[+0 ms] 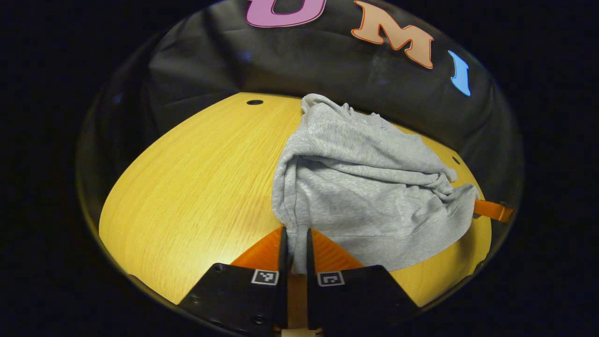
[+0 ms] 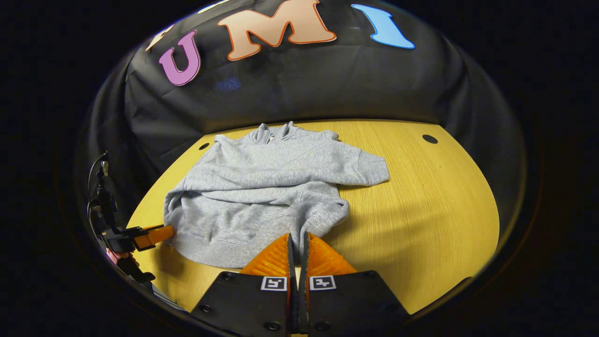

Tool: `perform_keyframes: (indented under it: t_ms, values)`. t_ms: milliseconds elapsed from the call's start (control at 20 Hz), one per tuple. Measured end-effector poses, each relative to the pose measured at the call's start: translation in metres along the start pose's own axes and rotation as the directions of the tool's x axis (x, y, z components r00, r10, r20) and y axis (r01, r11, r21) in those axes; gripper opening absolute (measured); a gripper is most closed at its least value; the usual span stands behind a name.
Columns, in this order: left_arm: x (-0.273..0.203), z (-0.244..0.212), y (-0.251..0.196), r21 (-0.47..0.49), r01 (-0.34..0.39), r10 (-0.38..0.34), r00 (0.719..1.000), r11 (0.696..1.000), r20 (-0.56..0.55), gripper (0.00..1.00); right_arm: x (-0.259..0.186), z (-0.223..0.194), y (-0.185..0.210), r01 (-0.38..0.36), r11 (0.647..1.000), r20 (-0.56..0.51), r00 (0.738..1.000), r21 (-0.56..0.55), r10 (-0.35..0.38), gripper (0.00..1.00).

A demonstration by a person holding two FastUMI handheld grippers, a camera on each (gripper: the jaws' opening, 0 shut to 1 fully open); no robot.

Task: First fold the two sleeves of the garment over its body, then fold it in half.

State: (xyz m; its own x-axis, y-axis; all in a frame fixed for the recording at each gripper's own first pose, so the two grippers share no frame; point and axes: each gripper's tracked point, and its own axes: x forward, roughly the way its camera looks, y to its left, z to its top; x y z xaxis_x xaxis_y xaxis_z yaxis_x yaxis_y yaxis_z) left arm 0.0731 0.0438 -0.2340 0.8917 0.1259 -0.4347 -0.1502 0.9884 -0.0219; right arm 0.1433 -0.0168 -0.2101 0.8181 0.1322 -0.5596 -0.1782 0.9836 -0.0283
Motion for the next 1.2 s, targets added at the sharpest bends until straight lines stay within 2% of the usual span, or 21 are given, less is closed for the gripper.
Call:
perform_keyframes:
  t_ms: [50,100,150,300,500,700,850,1000,1100,1200]
  values:
    - [0.000,0.001,0.000,-0.017,-0.005,0.005,1.000,1.000,-0.001,0.12,0.000,0.000,0.000,0.000,1.000,0.000,1.000,0.001,0.000,0.03]
    - [0.000,0.002,0.000,-0.033,-0.019,0.019,1.000,0.999,-0.005,0.03,-0.001,0.000,0.000,0.000,1.000,0.000,1.000,0.003,0.000,0.04]
    - [0.002,0.003,-0.002,-0.035,-0.024,0.024,1.000,0.999,-0.008,0.01,-0.001,0.000,-0.001,0.001,1.000,0.001,1.000,0.005,-0.001,0.04]
    - [-0.001,0.012,-0.016,-0.048,0.021,-0.020,1.000,0.999,0.003,0.00,-0.001,0.004,-0.002,0.008,1.000,0.009,1.000,0.016,-0.008,0.03]
    - [-0.012,0.056,-0.037,-0.074,0.101,-0.095,0.992,0.992,0.086,0.00,-0.003,0.015,-0.001,0.003,1.000,0.035,0.999,0.017,-0.004,0.03]
    - [-0.014,0.101,-0.063,-0.160,0.211,-0.188,0.971,0.964,0.146,0.00,-0.001,0.040,-0.001,0.000,0.999,0.088,0.996,0.043,-0.004,0.03]
    - [0.000,0.132,-0.071,-0.140,0.230,-0.204,0.962,0.963,0.180,0.00,0.011,0.065,-0.001,-0.012,0.999,0.119,0.993,0.050,0.006,0.03]
    - [0.014,0.168,-0.086,-0.212,0.280,-0.233,0.946,0.936,0.224,0.00,0.024,0.094,0.001,-0.030,0.998,0.155,0.988,0.056,0.021,0.03]
    - [0.030,0.184,-0.081,-0.264,0.274,-0.212,0.948,0.925,0.239,0.00,0.036,0.110,-0.002,-0.028,0.998,0.173,0.985,0.049,0.019,0.03]
    - [0.050,0.193,-0.076,-0.282,0.247,-0.182,0.954,0.927,0.237,0.00,0.051,0.122,-0.004,-0.030,0.997,0.180,0.984,0.072,0.017,0.03]
